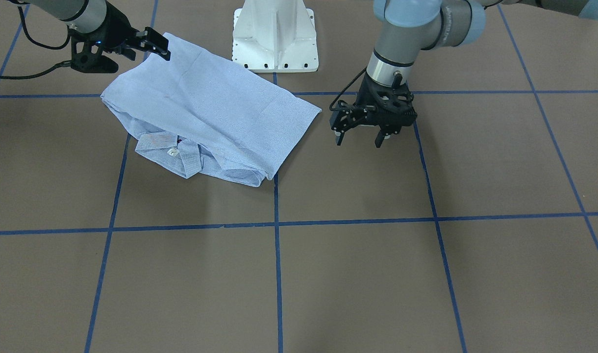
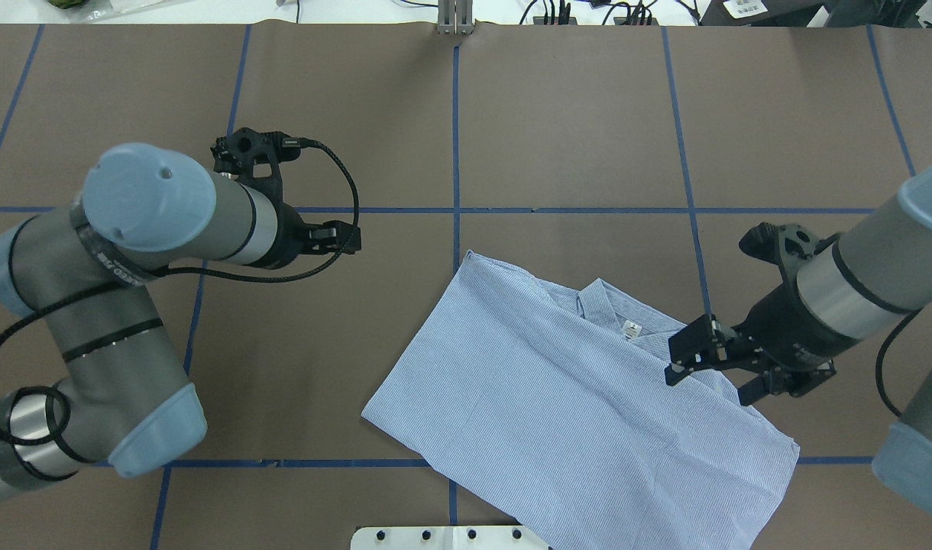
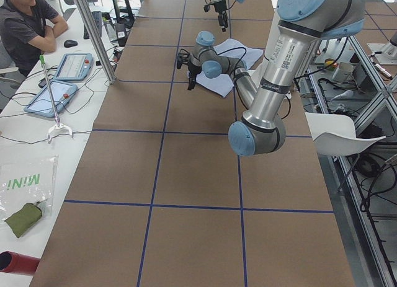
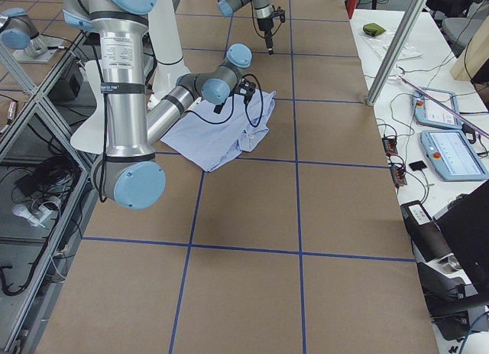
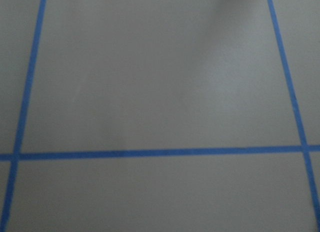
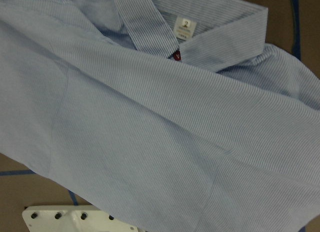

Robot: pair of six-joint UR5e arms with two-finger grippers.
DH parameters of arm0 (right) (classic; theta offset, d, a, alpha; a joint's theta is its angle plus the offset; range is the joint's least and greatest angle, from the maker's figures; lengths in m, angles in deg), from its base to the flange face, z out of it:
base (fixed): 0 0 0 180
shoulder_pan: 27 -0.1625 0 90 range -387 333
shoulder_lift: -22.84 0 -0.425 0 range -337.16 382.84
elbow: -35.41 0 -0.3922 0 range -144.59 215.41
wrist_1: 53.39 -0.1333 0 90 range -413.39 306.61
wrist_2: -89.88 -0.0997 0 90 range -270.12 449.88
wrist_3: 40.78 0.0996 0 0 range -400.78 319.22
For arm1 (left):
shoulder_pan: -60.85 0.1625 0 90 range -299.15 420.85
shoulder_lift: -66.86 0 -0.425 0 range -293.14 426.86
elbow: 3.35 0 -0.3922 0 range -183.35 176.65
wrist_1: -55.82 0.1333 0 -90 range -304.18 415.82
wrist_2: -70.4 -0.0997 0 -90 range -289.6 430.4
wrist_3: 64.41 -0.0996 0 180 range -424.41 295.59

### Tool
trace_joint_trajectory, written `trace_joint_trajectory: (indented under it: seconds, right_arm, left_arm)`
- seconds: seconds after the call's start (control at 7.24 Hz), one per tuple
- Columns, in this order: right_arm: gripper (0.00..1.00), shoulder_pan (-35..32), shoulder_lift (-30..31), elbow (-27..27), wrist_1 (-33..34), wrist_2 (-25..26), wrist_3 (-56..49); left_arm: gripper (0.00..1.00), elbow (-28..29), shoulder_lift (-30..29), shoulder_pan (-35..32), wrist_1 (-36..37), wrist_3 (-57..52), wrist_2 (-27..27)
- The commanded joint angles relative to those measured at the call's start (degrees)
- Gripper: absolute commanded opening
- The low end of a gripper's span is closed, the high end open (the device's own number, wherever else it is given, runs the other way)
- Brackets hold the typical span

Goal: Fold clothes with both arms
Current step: 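Release and raise the right gripper while the left gripper reaches the shirt corner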

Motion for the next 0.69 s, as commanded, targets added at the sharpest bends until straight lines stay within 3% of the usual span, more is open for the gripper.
trace_joint_trajectory:
  seconds: [0.0,0.28,0.55]
  right_arm:
    - [1.0,-6.03,-3.69,0.18,0.03,0.49,-1.74]
    - [1.0,-7.19,-4.32,0.44,0.03,2.15,-1.74]
    - [1.0,-7.19,-5.02,0.35,0.03,2.69,-1.65]
  left_arm:
    - [1.0,-1.49,0.26,9.38,-4.94,13.54,-0.49]
    - [0.99,0.79,0.26,14.85,-5.95,19.74,-1.11]
    - [0.98,3.95,0.35,15.05,-6.12,19.93,-1.82]
